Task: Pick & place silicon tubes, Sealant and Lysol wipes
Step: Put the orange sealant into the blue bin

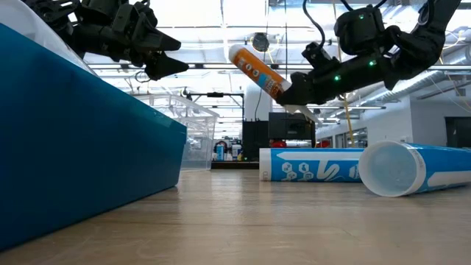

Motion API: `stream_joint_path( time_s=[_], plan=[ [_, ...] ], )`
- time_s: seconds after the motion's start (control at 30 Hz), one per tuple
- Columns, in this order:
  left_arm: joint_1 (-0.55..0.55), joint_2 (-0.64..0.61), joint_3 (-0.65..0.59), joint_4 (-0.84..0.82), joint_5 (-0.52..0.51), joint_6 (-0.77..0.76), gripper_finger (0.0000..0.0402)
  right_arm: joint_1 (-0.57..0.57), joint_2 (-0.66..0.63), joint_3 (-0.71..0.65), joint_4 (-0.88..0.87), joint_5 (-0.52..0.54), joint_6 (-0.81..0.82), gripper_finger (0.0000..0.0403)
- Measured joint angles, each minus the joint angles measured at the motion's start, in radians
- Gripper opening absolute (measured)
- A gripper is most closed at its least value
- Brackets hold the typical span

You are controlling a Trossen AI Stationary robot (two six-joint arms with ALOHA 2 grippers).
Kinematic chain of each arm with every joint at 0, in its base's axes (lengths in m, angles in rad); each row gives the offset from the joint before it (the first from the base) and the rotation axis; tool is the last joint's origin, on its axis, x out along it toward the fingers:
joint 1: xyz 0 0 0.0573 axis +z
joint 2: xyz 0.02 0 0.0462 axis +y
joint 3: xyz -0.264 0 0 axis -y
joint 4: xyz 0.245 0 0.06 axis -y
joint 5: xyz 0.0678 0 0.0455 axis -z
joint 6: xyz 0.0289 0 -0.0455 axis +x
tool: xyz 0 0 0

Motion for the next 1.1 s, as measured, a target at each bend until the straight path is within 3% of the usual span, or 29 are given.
stream_joint_path(
  time_s=[0.53,0.7,1.0,1.1],
  plan=[
    [0.0,0.0,0.0,0.0,0.0,0.0,0.0392,0.0,0.0,0.0,-0.015,-0.02,0.008,0.0208],
    [0.0,0.0,0.0,0.0,0.0,0.0,0.0392,0.0,0.0,0.0,-0.013,-0.2,-0.022,0.0208],
    [0.0,0.0,0.0,0.0,0.0,0.0,0.0392,0.0,0.0,0.0,0.011,-0.641,-0.019,0.0208],
    [0.0,0.0,0.0,0.0,0.0,-0.001,0.0392,0.008,0.0,0.0,0.023,-0.68,-0.01,0.0208]
  ],
)
